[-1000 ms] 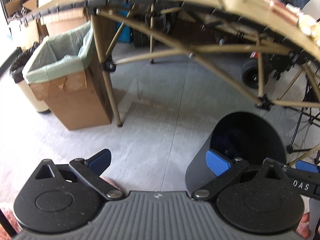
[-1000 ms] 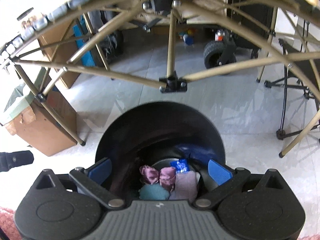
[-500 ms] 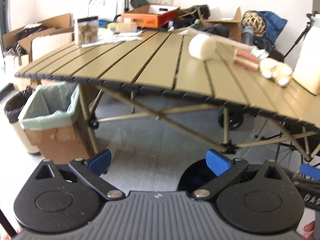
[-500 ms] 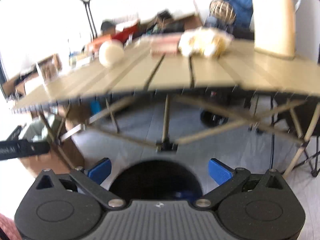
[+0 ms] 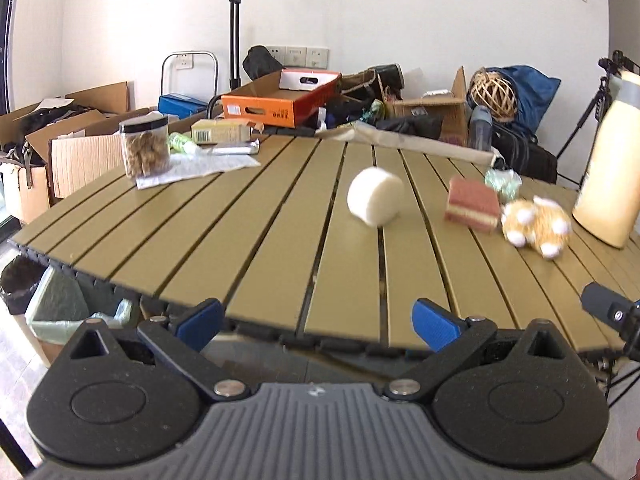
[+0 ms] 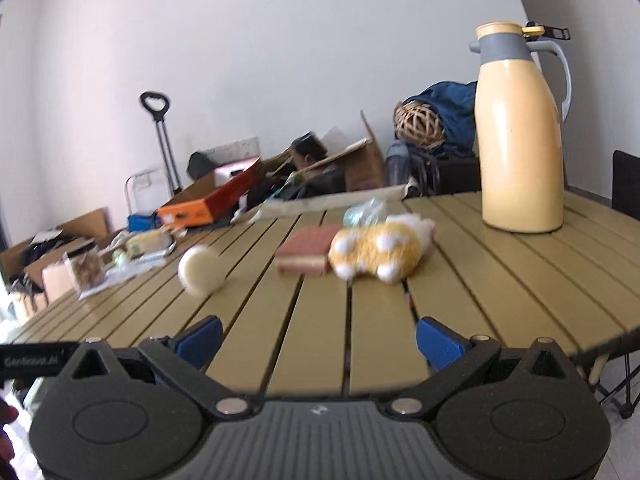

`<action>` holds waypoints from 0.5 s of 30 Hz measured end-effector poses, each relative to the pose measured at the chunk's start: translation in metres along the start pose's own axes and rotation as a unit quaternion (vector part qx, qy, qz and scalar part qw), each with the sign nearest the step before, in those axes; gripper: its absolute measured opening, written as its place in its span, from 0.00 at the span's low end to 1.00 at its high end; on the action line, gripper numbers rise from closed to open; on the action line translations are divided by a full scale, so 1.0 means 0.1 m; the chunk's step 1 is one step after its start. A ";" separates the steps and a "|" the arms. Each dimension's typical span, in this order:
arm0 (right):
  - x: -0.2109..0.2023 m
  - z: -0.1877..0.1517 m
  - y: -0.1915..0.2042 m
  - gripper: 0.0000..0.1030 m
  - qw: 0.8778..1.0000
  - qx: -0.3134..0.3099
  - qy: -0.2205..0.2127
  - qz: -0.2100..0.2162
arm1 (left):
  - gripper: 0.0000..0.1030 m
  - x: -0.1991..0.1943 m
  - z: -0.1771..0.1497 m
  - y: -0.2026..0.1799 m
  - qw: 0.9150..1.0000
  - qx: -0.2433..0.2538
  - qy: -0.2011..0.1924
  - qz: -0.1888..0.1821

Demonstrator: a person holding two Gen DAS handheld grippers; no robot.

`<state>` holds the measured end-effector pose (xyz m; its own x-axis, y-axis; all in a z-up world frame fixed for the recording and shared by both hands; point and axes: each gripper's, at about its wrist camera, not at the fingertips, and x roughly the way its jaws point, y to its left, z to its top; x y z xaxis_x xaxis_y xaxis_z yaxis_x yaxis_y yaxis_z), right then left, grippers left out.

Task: Collect trash
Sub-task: 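Raise both open grippers back toward the table items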

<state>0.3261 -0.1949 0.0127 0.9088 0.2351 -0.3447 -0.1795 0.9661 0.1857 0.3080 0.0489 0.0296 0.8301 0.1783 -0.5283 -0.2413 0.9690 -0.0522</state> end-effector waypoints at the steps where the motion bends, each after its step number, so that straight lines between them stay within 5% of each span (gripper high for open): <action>1: 0.05 0.05 -0.01 1.00 1.000 0.001 -0.005 -0.006 | 1.00 0.02 0.05 0.00 1.000 -0.002 -0.002 0.001; 15: 0.56 0.41 -0.21 1.00 0.998 0.033 -0.021 -0.044 | 1.00 0.63 0.66 -0.20 1.000 0.007 -0.015 -0.025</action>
<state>0.3965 -0.2067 0.0273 0.9350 0.1435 -0.3242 -0.0740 0.9732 0.2175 0.3979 0.0519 0.0532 0.8556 0.1350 -0.4997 -0.1925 0.9792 -0.0650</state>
